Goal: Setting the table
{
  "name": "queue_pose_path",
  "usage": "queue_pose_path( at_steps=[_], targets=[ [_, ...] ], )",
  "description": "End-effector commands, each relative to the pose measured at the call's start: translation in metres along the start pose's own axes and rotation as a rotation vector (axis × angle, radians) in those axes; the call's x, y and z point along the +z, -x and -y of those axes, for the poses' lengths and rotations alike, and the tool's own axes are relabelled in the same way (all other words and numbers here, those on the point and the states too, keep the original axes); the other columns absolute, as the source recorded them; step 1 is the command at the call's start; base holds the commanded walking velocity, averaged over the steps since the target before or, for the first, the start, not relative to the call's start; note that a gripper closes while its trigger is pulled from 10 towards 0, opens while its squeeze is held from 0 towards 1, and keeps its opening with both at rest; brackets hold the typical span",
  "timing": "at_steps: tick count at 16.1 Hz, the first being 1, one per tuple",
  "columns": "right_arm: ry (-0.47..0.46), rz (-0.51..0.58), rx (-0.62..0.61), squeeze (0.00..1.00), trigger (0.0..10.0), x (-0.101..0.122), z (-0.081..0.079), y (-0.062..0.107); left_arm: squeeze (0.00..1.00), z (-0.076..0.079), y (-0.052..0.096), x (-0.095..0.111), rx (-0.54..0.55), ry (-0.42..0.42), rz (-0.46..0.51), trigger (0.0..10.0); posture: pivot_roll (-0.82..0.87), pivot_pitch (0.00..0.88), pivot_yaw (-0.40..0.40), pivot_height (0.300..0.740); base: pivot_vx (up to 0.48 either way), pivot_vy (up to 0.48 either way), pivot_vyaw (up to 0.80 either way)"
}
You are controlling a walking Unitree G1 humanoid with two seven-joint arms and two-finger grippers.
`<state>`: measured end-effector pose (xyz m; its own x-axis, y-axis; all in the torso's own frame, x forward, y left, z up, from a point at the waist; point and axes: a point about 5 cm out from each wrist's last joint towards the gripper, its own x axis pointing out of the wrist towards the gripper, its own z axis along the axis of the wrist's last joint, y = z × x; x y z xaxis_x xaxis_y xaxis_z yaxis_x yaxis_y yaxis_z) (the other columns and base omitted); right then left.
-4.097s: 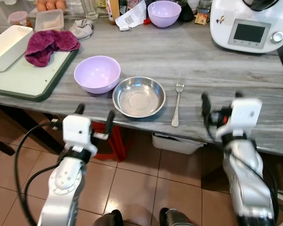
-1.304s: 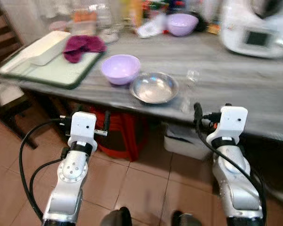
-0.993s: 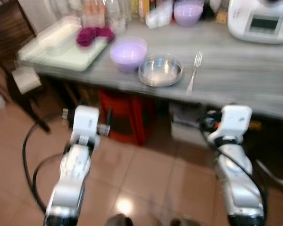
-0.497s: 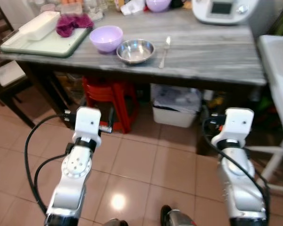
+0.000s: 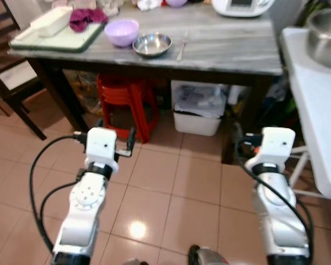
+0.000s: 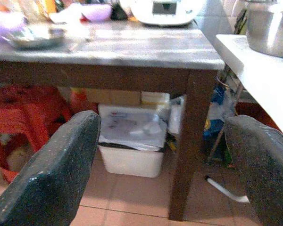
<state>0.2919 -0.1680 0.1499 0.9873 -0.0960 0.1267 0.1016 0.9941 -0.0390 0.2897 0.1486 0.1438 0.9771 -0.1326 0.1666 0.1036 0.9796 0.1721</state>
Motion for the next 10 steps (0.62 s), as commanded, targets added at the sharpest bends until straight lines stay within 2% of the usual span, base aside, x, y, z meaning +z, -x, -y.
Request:
queue_pose_path(
  at_steps=[1, 3, 6, 10],
  targets=[
    [-0.002, 0.008, 0.011, 0.00, 10.0, 0.0040, -0.0014, -0.0014, 0.00, -0.0008, -0.0006, 0.0031, -0.005, -0.002, 0.016, 10.0, -0.16, 0.164, 0.080, 0.740, 0.000, 0.000, -0.59],
    [0.002, 0.006, 0.012, 0.00, 10.0, 0.0041, -0.0010, -0.0018, 0.00, -0.0006, -0.0008, 0.0032, -0.009, 0.008, 0.018, 10.0, -0.16, 0.164, 0.080, 0.740, 0.000, 0.000, -0.73],
    [-0.008, 0.008, 0.016, 0.00, 10.0, 0.0052, -0.0011, -0.0029, 0.00, -0.0005, -0.0018, 0.0037, -0.014, 0.022, 0.021, 10.0, -0.16, 0.164, 0.076, 0.740, 0.000, -0.286, -0.74],
    [-0.001, 0.026, 0.021, 0.00, 10.0, 0.0089, -0.0012, -0.0030, 0.00, 0.0012, -0.0046, 0.0055, -0.031, 0.038, 0.030, 10.0, -0.16, 0.161, 0.077, 0.740, 0.000, -0.282, 0.00]
  ],
)
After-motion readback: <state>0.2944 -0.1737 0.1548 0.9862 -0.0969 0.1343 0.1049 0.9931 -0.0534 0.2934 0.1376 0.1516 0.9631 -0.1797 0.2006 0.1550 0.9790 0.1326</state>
